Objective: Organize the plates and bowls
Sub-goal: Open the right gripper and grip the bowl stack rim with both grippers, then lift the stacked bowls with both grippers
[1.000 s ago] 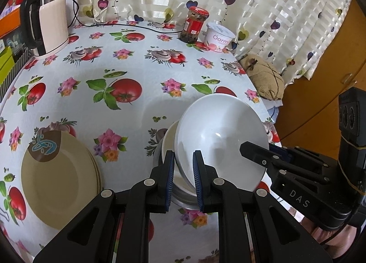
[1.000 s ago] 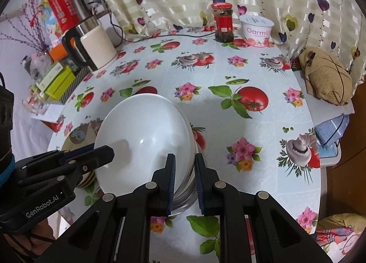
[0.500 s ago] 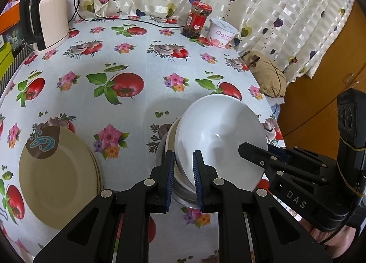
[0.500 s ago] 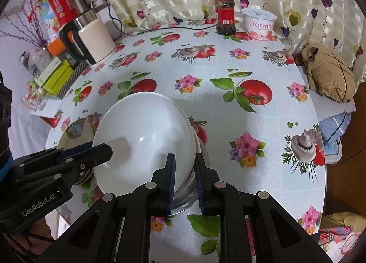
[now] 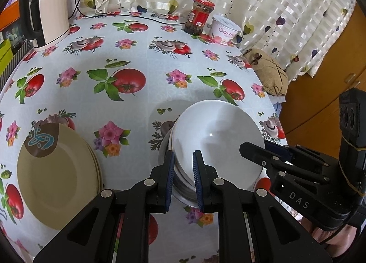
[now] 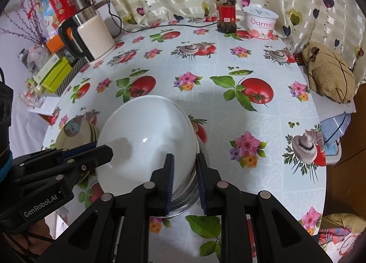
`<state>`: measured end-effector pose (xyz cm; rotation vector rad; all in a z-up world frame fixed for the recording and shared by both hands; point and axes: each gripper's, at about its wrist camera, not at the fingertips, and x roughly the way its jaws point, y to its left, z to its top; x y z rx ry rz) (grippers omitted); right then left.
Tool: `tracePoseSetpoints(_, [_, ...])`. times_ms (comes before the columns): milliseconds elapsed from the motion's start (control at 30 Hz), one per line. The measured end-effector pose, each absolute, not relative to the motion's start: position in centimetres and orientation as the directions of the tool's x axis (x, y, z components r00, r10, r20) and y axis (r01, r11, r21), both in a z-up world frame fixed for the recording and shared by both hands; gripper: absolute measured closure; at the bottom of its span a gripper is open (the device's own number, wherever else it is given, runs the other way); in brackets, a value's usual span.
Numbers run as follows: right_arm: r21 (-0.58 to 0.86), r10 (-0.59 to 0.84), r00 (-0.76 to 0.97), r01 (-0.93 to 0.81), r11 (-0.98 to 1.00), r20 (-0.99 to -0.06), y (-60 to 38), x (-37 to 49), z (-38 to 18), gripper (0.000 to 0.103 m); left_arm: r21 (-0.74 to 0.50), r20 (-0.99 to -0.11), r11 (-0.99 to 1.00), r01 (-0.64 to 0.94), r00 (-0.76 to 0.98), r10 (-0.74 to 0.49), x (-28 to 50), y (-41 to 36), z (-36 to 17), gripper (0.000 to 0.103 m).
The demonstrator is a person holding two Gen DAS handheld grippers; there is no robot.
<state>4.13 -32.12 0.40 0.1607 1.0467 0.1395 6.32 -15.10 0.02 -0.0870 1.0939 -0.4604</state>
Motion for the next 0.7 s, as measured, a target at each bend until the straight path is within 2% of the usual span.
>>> tracePoseSetpoints(433, [0.219, 0.204, 0.535, -0.036, 0.975, -0.82, -33.1, 3.6, 1.5, 0.075, -0.35, -0.77, 0.885, 0.307, 0.443, -0.458, 6.7, -13.2, 1.7, 0.086])
tracePoseSetpoints(700, [0.243, 0.191, 0.57, 0.016, 0.97, -0.799, -35.7, 2.9, 2.2, 0.075, -0.368, -0.758, 0.89, 0.268, 0.468, -0.455, 7.3, -11.3, 1.6, 0.086])
